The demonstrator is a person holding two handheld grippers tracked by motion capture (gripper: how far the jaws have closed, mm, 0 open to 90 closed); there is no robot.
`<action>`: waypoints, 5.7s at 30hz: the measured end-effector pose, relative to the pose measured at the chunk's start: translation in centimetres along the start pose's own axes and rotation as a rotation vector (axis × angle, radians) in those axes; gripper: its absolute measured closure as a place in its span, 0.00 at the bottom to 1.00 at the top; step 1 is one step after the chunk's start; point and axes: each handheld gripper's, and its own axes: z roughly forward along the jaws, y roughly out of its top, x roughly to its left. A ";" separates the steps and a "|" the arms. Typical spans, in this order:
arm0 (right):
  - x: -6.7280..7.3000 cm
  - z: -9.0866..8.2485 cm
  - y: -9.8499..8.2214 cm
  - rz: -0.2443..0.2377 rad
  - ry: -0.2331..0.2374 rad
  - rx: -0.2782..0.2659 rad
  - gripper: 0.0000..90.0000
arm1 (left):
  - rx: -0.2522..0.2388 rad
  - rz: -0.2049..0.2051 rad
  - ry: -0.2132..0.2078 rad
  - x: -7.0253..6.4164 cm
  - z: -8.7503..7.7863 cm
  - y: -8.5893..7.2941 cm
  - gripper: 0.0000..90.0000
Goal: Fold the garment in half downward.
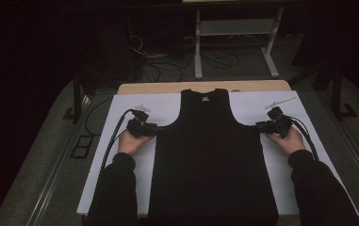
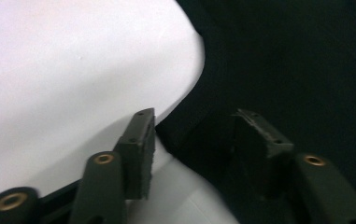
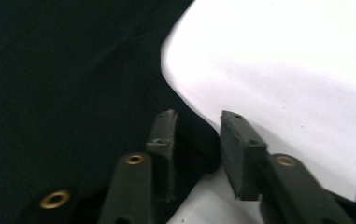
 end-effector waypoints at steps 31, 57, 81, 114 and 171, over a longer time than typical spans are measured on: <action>0.5 -1.7 -0.6 0.103 0.108 -0.071 0.95 | -0.142 -0.079 0.009 -0.8 -2.4 -0.7 0.97; 2.0 -4.4 -1.3 0.125 0.149 -0.156 0.95 | -0.228 -0.125 -0.052 -2.0 -5.3 -1.5 0.97; 2.6 -7.1 -4.0 0.195 0.164 -0.216 0.95 | -0.198 -0.155 -0.074 -2.4 -6.6 -3.5 0.97; 4.3 -8.0 -7.7 0.213 0.167 -0.130 0.95 | -0.105 -0.123 -0.120 -5.6 -8.4 -7.1 0.97; 5.3 -8.1 -10.3 0.254 0.218 0.006 0.95 | -0.003 -0.168 -0.148 -7.0 -8.6 -9.7 0.96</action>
